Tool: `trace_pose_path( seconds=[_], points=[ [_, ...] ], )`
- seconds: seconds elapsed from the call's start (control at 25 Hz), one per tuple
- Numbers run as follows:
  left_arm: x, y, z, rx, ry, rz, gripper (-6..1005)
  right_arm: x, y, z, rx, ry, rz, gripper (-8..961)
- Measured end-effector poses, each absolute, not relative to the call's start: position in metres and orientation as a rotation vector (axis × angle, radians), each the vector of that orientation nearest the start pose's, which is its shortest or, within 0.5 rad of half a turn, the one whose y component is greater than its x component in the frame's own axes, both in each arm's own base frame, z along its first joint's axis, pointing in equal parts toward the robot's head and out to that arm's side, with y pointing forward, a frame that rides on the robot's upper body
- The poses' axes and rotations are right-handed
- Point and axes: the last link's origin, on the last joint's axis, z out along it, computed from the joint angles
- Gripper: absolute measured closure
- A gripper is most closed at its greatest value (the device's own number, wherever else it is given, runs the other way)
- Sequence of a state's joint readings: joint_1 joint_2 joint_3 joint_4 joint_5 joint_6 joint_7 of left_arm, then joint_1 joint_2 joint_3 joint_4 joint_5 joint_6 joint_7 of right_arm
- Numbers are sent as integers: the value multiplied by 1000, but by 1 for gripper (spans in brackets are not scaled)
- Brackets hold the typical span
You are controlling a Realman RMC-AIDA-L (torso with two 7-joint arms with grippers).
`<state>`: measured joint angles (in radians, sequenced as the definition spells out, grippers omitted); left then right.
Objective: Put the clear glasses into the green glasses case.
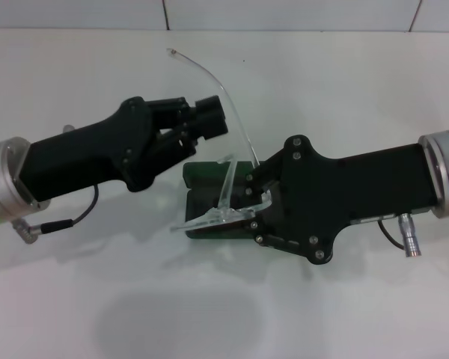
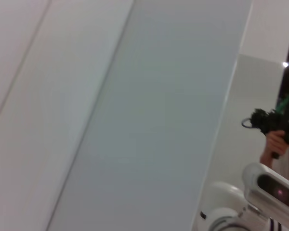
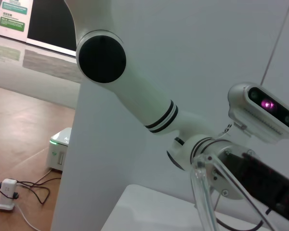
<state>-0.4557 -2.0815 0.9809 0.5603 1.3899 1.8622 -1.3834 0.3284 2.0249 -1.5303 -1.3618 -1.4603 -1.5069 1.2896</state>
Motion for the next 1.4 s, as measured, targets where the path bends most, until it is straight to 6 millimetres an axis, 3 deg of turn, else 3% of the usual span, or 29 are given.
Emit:
trace_pose_path(
  seconds=[0.76,1.4],
  points=[
    [-198,285,-4,-2782,-512,-1514,840,116,277,-7,-2916,-535,852,837],
    [-200,282,9,-2776,-465,-1566,842,121,279,-6,-2902,-514,870,837]
  ],
)
